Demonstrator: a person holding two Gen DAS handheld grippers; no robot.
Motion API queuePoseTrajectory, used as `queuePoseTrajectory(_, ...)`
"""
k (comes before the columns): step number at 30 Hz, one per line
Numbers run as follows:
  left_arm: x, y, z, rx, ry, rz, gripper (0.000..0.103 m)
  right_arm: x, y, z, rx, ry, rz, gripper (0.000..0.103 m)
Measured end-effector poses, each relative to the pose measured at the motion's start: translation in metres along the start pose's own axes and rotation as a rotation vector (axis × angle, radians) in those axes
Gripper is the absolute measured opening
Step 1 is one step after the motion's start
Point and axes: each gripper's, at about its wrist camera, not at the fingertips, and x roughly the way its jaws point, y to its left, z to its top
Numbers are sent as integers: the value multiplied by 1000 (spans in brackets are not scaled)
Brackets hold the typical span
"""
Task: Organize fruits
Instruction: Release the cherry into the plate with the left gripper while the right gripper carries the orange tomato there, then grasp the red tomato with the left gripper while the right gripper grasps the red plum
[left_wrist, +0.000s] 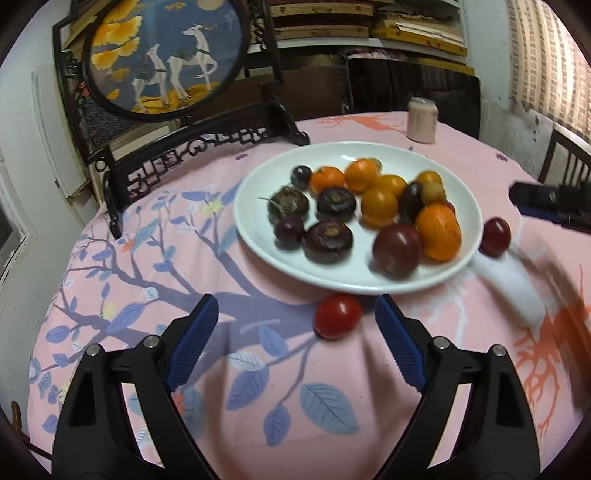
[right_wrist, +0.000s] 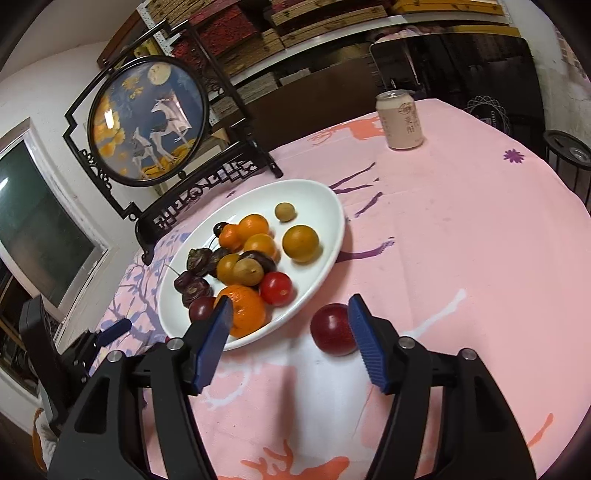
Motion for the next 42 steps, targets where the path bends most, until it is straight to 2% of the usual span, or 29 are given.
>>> queuePoseTrajectory(5, 12, -14, -3, 57, 39, 0, 88, -2, 3, 0, -6, 5, 7, 68)
queuePoseTrajectory(11, 20, -10, 2, 12, 54, -29, 88, -1, 3, 0, -6, 10, -2, 68)
queuePoseTrajectory(16, 30, -18, 5, 23, 85, -62, 87, 3, 2, 0, -3, 22, -10, 68)
queuePoseTrajectory(19, 36, -22, 6, 24, 111, -93, 75, 6, 1, -1, 0, 33, -20, 68)
queuePoseTrajectory(21, 40, -20, 5, 12, 135, -108, 57, 7, 0, -1, 2, 42, -21, 68)
queuePoseTrajectory(22, 42, -18, 5, -3, 142, -133, 53, 8, 0, -1, 2, 44, -21, 68)
queuePoseTrajectory(23, 41, -16, 5, -16, 141, -144, 43, 8, 0, -1, 0, 47, -21, 68)
queuePoseTrajectory(26, 38, -14, 3, -17, 135, -113, 30, 10, -1, -2, -5, 60, -25, 68)
queuePoseTrajectory(34, 19, 2, 1, -82, 94, -99, 30, 22, 1, -11, -70, 127, -95, 68)
queuePoseTrajectory(38, 22, 0, 0, -68, 104, -78, 30, 32, 6, -18, -129, 169, -141, 67)
queuePoseTrajectory(42, 21, 0, 0, -66, 99, -64, 30, 35, 3, -20, -149, 164, -194, 67)
